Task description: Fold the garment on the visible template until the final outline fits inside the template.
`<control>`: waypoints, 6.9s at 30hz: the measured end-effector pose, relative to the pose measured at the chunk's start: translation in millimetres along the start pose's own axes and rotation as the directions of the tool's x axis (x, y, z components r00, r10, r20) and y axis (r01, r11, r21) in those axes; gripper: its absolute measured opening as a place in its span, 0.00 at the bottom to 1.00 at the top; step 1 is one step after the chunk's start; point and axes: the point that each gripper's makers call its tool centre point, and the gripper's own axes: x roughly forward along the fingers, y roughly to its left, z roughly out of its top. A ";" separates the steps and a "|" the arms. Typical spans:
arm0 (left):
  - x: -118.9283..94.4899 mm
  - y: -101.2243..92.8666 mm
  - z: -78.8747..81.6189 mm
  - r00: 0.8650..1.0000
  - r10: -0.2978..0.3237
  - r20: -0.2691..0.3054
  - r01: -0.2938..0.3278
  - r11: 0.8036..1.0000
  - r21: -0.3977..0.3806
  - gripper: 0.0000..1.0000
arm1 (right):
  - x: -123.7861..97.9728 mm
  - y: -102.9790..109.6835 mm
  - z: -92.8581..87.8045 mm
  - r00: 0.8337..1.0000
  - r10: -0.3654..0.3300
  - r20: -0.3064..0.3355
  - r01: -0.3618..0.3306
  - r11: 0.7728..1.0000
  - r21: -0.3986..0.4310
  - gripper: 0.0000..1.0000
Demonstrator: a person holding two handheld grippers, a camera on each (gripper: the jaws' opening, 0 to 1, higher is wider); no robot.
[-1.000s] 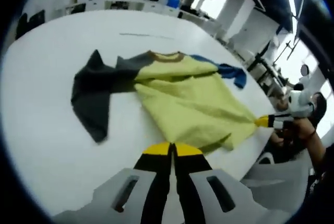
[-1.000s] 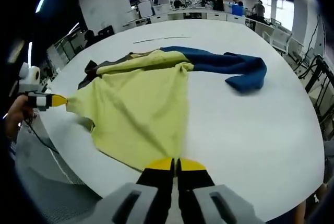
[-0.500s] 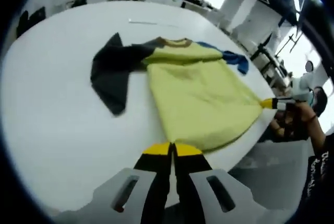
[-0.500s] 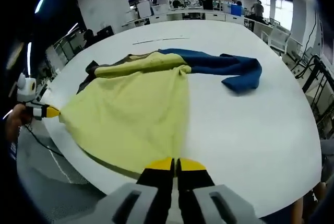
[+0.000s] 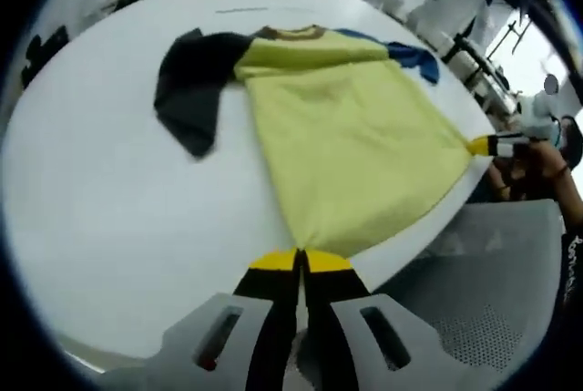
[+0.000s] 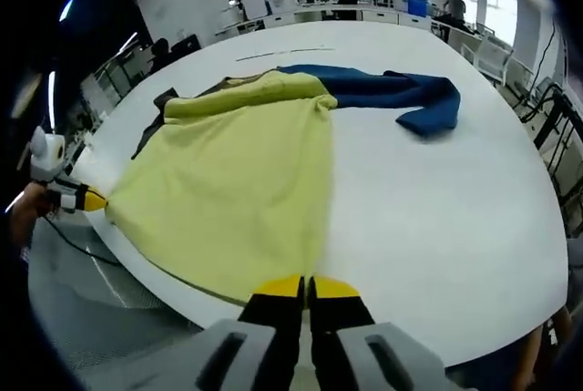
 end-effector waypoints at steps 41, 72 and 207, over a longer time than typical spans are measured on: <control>-4.1 3.4 -13.9 0.997 0.067 -0.033 -0.065 0.997 0.043 0.04 | -3.7 5.7 -18.2 0.999 0.019 -0.048 -0.021 0.999 -0.038 0.07; -7.1 124.7 122.1 0.901 0.298 0.315 -0.305 0.952 -0.029 0.41 | 16.0 5.2 152.7 0.969 0.125 0.213 -0.090 0.982 -0.165 0.56; 113.0 114.0 232.9 0.941 0.182 0.287 -0.188 0.982 -0.005 0.00 | 188.7 8.4 281.0 0.957 0.170 0.233 -0.059 0.906 -0.419 0.00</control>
